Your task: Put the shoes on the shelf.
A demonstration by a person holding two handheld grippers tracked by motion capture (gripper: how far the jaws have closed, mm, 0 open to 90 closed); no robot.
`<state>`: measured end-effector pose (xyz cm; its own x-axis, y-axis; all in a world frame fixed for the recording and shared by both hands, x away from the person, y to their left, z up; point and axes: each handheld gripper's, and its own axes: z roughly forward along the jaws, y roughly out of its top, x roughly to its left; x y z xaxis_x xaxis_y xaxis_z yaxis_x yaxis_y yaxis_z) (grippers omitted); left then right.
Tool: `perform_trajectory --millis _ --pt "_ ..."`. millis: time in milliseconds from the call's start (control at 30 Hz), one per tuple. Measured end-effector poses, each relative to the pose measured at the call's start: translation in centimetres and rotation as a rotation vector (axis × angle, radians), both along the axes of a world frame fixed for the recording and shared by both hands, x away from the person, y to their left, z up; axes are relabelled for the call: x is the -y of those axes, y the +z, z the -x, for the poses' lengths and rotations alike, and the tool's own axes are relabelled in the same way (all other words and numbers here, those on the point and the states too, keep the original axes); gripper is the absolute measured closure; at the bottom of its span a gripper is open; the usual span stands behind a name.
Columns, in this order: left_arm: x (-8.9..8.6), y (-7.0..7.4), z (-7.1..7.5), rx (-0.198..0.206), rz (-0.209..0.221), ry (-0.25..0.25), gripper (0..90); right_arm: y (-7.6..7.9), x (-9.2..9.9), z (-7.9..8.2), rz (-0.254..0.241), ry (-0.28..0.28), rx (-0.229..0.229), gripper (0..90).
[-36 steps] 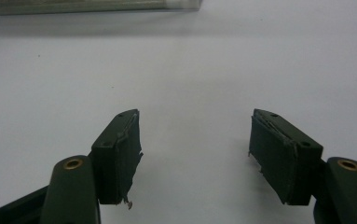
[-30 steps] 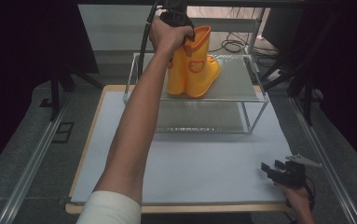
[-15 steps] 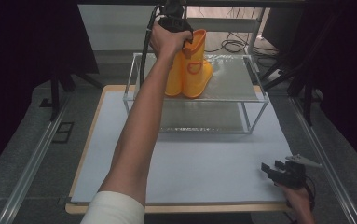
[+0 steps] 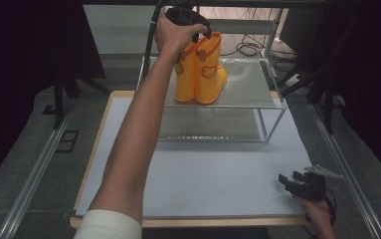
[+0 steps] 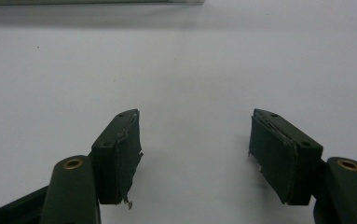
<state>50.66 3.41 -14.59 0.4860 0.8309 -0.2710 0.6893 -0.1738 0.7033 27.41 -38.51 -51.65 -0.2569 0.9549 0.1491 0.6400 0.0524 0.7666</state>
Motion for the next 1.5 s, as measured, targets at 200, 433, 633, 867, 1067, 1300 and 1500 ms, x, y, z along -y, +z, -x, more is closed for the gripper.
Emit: perform_trajectory --millis 200,433,633,867,1067,1300,1500 --pt "-1.9 1.3 1.9 0.048 0.002 -0.076 71.3 0.0 0.0 0.0 0.001 -0.003 0.001 33.6" --pt "-4.2 1.8 4.7 0.076 0.003 -0.135 80.3 0.2 -0.1 0.1 0.004 0.004 0.002 33.6" --pt "-5.5 1.5 6.9 0.081 -0.001 -0.135 79.3 0.3 -0.3 0.1 0.006 0.003 0.009 33.6" --pt "-6.6 1.0 8.5 0.086 0.003 -0.167 80.5 0.3 -0.4 0.2 0.01 0.006 0.011 33.6" --pt "-7.2 -0.5 9.3 0.073 0.001 -0.185 81.2 0.3 -0.4 0.2 0.011 0.005 0.011 33.6" --pt "-8.1 -2.5 9.7 0.058 0.0 -0.197 81.1 0.3 -0.7 0.1 0.016 0.012 0.008 33.6" --pt "-8.9 -4.3 9.8 0.05 0.002 -0.202 82.4 0.3 -0.7 0.1 0.023 0.016 0.007 33.6"
